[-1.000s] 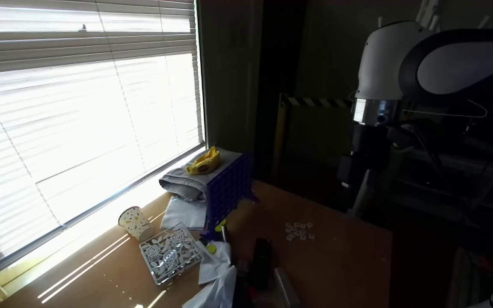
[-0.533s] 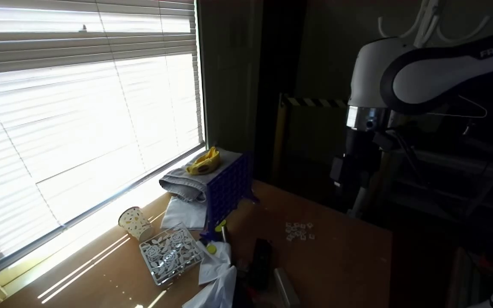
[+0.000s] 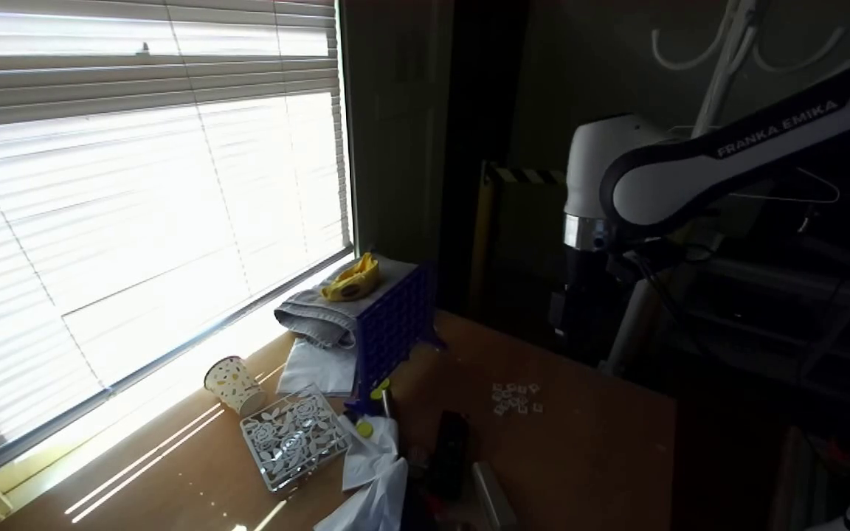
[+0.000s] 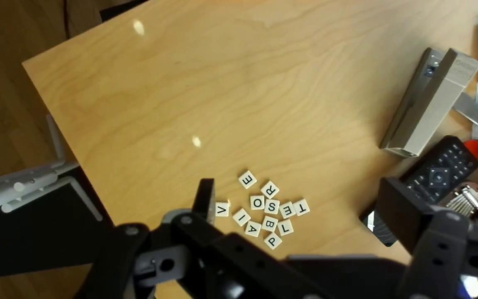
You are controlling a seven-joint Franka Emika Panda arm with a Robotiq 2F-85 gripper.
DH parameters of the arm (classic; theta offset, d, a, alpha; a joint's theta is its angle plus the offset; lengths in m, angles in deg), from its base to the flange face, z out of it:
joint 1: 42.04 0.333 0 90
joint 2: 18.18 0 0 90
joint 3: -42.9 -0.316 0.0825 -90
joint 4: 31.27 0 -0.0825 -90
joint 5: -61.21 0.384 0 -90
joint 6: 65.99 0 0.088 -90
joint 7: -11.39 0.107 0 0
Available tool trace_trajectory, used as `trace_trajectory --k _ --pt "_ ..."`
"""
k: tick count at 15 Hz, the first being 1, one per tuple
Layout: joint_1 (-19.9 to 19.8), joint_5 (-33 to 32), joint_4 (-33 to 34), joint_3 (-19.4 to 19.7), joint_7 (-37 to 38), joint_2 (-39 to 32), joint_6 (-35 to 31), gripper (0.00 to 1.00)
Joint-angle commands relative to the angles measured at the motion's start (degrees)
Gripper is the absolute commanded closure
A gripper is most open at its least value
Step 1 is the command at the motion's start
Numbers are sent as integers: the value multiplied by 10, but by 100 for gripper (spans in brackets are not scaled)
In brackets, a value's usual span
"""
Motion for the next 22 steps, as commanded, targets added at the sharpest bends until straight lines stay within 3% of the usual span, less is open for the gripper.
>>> trace_trajectory --k 1,6,9,10,13,15,19,22 --pt "14 -49 67 -4 -8 -87 2 0" --pt "41 -86 122 -8 -27 -165 -28 0" --pt "52 -76 149 -8 -34 -203 -45 0" --pt "51 -69 116 -5 -24 -168 -41 0" --pt "56 -69 136 -5 -25 -193 -43 0" --pt "46 -58 79 6 -4 -147 -115 0" --pt "34 -48 23 18 -25 -140 -264 0" --pt "24 -10 -2 15 -57 -152 -331 0"
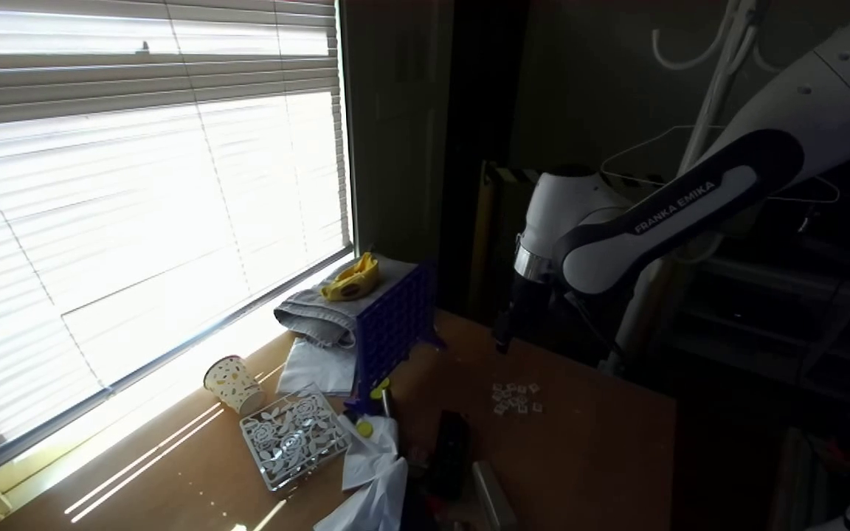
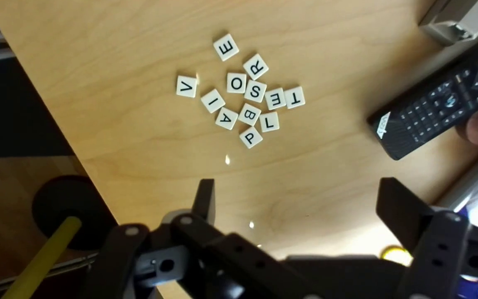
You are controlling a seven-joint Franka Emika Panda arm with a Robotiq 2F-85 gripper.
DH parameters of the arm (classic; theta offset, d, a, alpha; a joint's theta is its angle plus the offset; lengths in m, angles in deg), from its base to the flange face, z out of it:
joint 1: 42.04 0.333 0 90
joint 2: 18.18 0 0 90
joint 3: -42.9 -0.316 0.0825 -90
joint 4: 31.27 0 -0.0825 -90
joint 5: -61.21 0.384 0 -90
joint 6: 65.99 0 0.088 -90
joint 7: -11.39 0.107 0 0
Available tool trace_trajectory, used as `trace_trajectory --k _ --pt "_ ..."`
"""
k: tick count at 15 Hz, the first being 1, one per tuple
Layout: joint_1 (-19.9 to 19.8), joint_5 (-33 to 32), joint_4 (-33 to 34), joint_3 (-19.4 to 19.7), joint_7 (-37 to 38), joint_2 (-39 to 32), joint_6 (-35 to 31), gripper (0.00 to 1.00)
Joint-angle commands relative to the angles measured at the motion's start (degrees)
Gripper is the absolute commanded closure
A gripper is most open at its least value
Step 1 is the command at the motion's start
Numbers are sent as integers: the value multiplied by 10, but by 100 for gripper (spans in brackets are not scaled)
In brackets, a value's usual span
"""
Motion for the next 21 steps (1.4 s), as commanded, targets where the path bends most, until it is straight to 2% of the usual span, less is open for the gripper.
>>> trace_trajectory --k 1,3,6,7,9,18,21 --pt "-13 64 -42 -8 -55 1 -71 0" --pt "-19 103 -42 -17 -94 -11 -83 0" --pt "-21 121 -27 -21 -130 -35 -73 2" --pt "-21 120 -21 -22 -140 -44 -70 25" --pt "-20 110 -6 -21 -152 -67 -62 32" --pt "-1 54 90 -19 -151 -174 8 96" --pt "1 46 118 -20 -155 -202 29 100"
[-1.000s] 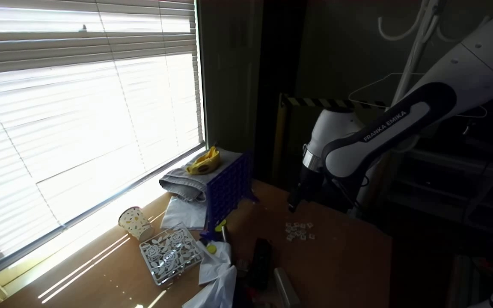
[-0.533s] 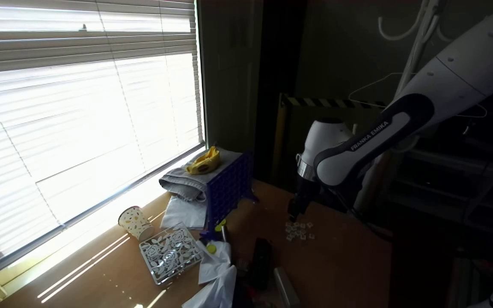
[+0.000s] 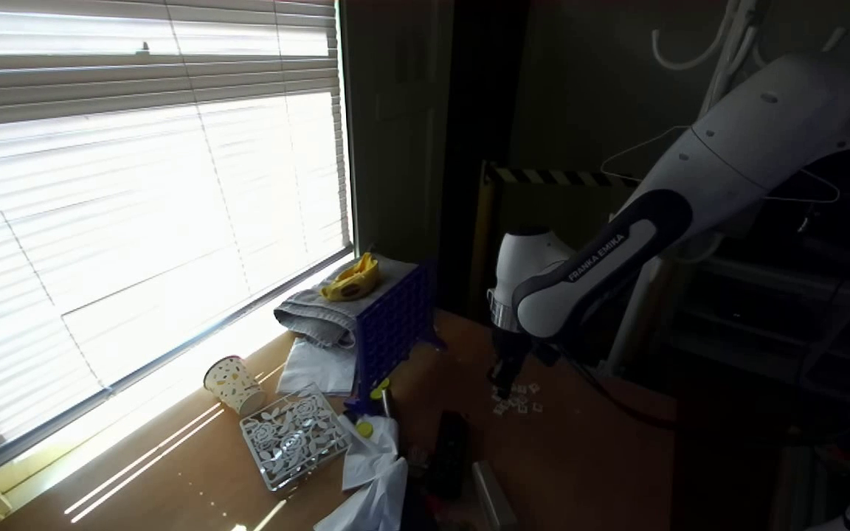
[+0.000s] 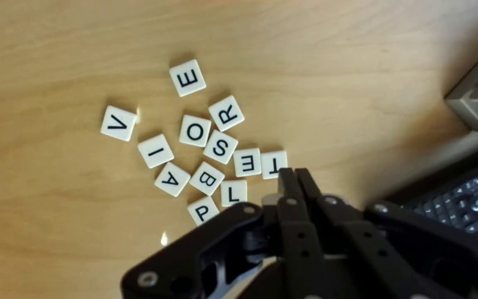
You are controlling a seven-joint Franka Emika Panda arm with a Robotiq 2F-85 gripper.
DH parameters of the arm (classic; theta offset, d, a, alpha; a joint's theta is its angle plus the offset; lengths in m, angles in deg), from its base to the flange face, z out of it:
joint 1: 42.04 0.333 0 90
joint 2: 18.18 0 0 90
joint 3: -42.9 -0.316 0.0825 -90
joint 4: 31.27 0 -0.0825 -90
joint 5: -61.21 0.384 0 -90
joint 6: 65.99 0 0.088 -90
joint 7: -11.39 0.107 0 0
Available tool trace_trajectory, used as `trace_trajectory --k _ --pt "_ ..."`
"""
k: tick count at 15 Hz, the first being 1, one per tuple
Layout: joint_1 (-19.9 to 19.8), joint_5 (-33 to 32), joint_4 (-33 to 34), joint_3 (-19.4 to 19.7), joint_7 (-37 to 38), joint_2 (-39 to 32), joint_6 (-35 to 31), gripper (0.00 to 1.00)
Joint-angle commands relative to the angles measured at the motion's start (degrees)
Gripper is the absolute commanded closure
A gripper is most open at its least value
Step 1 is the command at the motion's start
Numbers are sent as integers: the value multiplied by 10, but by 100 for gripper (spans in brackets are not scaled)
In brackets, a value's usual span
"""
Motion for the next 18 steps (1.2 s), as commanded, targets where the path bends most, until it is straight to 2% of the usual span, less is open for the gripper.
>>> trace_trajectory --k 1,12,18 --pt "1 -20 55 -2 -9 -46 37 100" --pt "15 -60 122 6 -2 -101 124 100" --pt "16 -69 140 8 -2 -113 137 100"
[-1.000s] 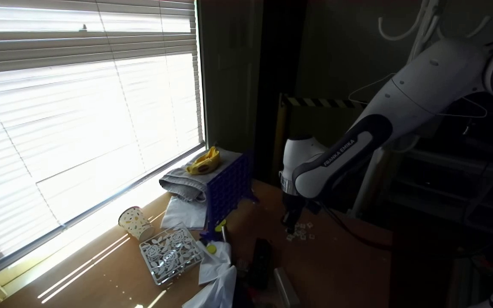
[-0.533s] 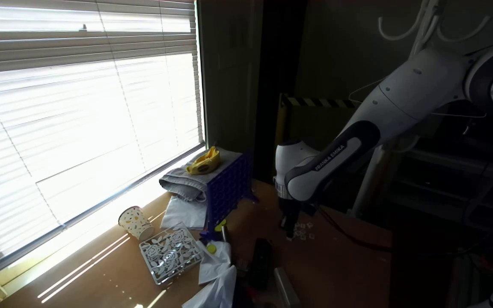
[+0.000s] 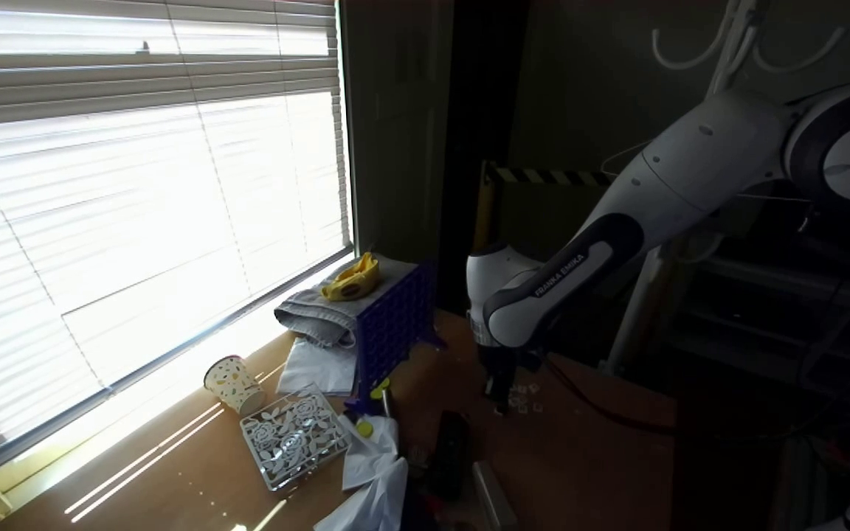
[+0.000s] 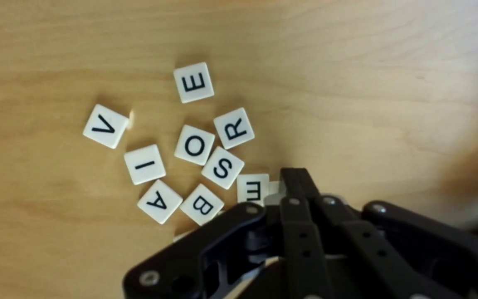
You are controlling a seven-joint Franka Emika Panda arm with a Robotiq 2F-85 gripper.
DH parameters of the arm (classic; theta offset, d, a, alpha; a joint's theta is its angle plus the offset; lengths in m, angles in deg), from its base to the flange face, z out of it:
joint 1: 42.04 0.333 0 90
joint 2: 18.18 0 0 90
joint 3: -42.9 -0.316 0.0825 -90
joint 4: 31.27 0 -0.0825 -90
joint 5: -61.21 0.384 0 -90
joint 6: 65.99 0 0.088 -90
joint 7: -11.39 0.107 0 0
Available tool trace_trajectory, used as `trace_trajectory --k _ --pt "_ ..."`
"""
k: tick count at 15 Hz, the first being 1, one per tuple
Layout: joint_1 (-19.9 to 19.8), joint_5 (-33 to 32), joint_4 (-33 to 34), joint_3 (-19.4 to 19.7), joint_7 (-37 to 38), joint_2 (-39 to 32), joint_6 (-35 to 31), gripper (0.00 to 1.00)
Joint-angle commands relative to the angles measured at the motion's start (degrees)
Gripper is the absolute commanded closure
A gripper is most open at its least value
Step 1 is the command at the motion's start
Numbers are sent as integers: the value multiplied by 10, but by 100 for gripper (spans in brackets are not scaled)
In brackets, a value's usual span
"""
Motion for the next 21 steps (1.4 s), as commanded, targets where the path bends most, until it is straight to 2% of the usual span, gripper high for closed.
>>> trace_trajectory --k 1,21 --pt "5 -15 29 5 0 -20 16 100" --pt "6 -11 49 2 -4 -34 8 100"
